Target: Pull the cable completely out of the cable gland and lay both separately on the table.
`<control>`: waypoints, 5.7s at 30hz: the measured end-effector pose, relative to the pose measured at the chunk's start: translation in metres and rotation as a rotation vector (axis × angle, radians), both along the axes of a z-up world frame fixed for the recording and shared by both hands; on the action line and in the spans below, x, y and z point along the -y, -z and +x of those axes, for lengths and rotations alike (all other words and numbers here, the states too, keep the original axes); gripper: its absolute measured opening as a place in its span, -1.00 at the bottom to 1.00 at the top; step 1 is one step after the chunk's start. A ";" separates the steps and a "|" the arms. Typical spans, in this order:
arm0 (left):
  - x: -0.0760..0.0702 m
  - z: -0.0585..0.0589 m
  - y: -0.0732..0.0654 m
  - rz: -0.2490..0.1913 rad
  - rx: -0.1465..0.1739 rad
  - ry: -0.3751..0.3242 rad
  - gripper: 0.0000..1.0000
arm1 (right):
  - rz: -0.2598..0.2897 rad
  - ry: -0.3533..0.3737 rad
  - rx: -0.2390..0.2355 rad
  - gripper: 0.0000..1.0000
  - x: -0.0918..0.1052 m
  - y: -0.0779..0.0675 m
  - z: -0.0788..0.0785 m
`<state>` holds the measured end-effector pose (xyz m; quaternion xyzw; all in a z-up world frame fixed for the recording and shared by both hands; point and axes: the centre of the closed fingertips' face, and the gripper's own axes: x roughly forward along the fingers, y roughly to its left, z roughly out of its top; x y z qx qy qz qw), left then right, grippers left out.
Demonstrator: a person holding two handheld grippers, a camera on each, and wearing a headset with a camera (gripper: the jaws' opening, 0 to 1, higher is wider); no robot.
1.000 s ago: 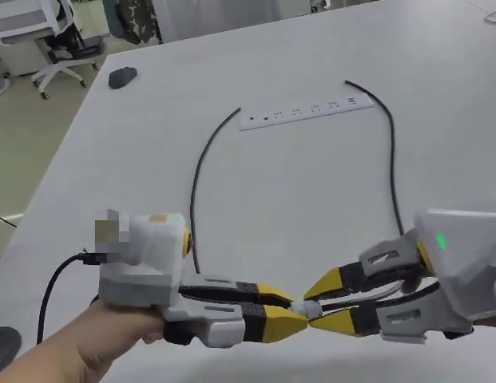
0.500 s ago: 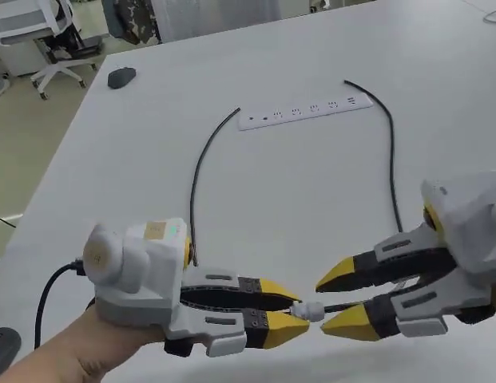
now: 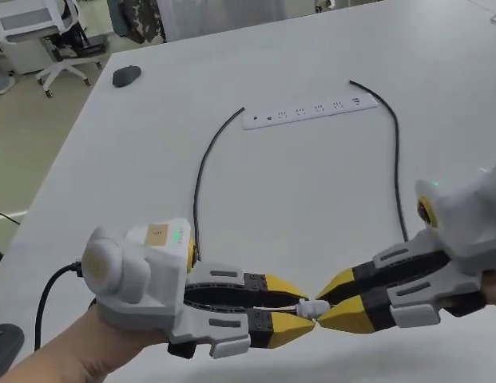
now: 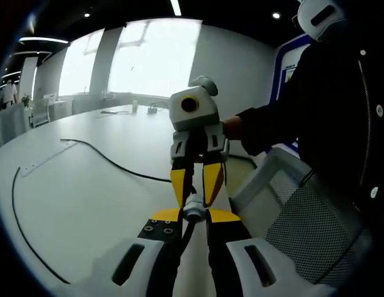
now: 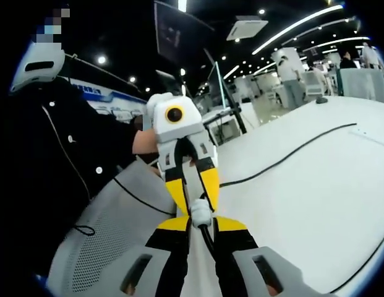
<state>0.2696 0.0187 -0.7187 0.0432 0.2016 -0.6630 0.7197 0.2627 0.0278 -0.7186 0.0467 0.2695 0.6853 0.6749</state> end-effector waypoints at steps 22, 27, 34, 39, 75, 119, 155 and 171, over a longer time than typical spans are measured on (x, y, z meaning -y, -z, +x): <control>0.001 0.003 0.005 -0.001 -0.232 -0.081 -0.70 | -0.093 -0.123 0.545 -0.86 0.002 0.005 -0.003; 0.002 0.000 0.003 -0.010 -0.150 -0.052 -0.70 | -0.102 -0.079 0.427 -0.83 0.006 0.005 0.000; 0.002 0.002 0.002 -0.011 -0.108 -0.041 -0.70 | -0.132 -0.064 0.411 -0.96 0.013 0.009 0.001; 0.003 0.000 0.005 0.001 -0.093 -0.033 -0.70 | -0.152 -0.070 0.422 -1.00 0.014 0.012 -0.001; -0.029 0.016 0.017 0.072 -0.049 -0.129 -0.71 | -0.538 0.364 0.278 -1.00 0.160 0.079 0.048; -0.009 0.013 0.007 0.080 0.007 -0.071 -0.70 | -0.299 0.045 0.351 -1.00 0.010 0.020 0.014; -0.025 0.021 0.005 0.100 0.049 -0.108 -0.70 | -0.533 0.436 0.200 -1.00 0.154 0.078 0.036; -0.028 0.025 0.008 0.115 0.058 -0.119 -0.70 | -0.466 0.372 0.287 -0.64 0.117 0.045 0.043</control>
